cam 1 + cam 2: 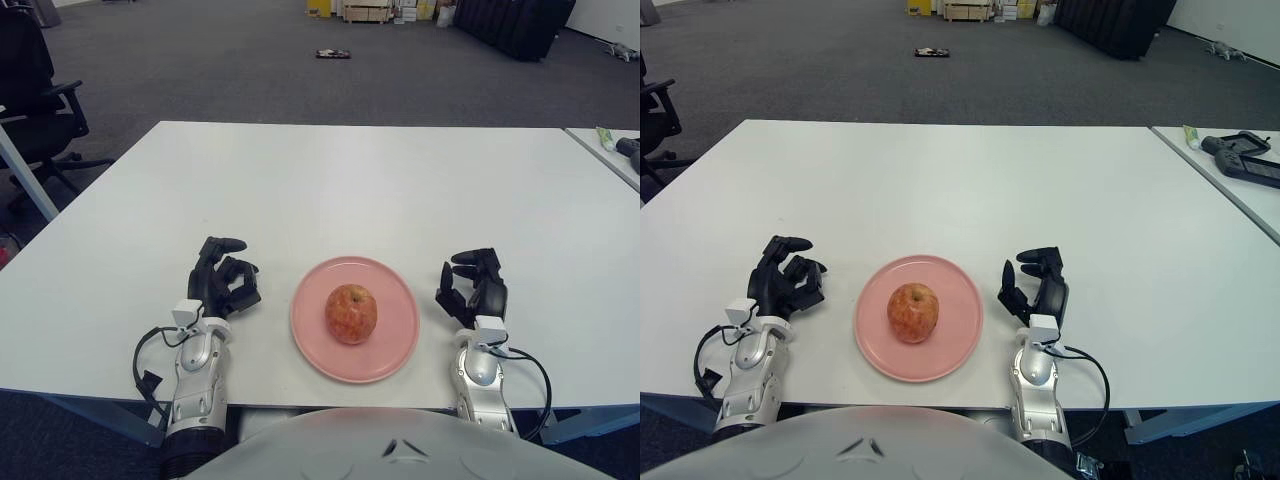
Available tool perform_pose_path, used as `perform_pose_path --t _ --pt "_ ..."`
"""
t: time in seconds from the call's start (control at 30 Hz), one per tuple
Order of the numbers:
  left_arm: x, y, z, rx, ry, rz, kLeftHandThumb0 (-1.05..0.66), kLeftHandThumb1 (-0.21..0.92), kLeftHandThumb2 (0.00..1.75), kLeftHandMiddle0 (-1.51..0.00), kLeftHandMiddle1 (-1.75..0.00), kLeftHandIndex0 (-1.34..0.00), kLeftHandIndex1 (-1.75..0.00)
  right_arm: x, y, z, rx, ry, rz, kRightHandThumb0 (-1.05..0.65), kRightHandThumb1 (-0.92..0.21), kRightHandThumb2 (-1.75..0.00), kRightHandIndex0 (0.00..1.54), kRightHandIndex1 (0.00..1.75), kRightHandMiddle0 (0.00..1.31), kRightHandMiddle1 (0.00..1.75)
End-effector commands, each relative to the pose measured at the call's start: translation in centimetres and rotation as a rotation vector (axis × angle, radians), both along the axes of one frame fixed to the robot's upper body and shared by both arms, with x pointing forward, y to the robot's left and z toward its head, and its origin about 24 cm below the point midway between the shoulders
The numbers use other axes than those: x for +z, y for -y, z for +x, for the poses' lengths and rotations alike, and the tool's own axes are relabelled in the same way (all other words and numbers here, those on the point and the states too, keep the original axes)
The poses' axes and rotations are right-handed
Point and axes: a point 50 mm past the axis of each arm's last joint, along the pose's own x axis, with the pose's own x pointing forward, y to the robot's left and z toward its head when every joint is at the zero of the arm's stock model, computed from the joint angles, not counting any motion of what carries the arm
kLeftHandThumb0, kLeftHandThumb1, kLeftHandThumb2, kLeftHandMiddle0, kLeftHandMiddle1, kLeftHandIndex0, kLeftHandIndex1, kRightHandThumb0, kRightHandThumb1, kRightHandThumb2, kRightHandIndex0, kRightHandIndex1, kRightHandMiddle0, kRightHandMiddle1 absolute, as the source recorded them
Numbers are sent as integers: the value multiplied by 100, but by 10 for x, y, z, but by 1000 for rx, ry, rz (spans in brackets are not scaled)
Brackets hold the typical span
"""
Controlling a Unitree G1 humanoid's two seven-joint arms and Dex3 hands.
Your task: Put the apple into the plate.
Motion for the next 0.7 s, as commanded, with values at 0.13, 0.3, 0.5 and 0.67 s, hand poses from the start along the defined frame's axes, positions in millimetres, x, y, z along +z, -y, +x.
perform_pose_path --t 0.13,0.3,0.5,0.67 --pt "-2 0 2 -15 -18 -10 -1 29 137 -62 -175 -41 -175 -11 4 -5 11 -79 37 -38 -68 -86 65 173 34 175" --pt "-1 0 2 -16 -19 -6 -1 30 136 -62 -175 -40 -175 -11 6 -6 15 -94 54 -38 -68 -86 61 174 34 175" --pt "-1 1 2 -21 -19 -6 -1 36 128 -56 -175 -36 -175 -10 7 -7 22 -110 69 -39 -67 -87 60 174 35 175" --pt "-1 2 2 -24 -24 0 -1 42 121 -51 -175 -32 -175 -8 7 -7 69 -126 149 -39 -66 -89 63 175 35 175"
